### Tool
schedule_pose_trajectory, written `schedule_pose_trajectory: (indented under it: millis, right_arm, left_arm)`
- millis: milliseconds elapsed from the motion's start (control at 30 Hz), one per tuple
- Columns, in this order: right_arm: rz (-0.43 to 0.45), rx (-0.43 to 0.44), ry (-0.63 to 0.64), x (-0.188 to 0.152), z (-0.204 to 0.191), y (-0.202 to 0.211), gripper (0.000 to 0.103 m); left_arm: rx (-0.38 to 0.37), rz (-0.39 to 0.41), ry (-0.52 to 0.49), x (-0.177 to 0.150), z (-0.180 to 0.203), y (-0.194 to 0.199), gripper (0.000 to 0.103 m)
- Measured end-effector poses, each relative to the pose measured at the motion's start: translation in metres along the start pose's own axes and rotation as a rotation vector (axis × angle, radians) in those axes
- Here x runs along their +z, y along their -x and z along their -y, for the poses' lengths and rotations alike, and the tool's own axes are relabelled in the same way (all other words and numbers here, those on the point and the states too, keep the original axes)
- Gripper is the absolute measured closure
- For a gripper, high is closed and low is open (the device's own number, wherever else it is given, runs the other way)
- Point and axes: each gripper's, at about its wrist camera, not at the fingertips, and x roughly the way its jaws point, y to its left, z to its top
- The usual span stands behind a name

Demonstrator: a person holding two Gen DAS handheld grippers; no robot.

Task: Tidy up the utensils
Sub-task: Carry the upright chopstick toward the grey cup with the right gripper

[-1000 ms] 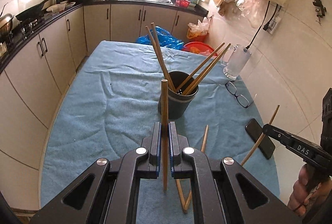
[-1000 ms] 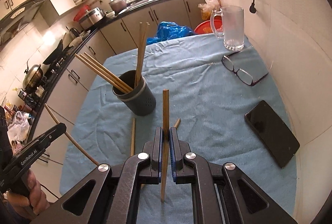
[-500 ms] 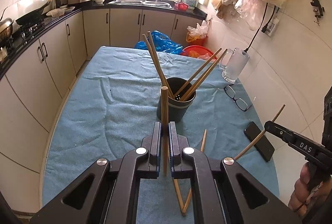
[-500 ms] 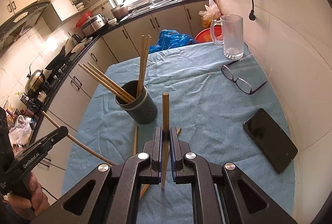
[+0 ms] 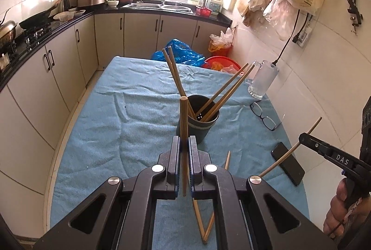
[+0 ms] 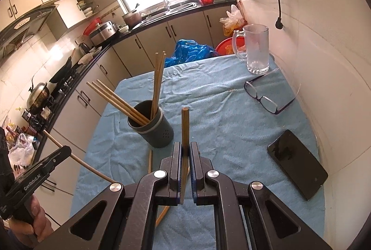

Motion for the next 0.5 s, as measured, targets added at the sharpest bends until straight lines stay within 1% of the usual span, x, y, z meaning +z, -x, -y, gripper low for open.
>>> schedule_pose_trajectory:
  millis: [500]
  right_arm:
    - [0.044,0.006,0.007,0.025,-0.004,0.013,0.096]
  left_arm:
    - [-0.030,0.037,-0.014,0.021,0.004,0.012,0.097]
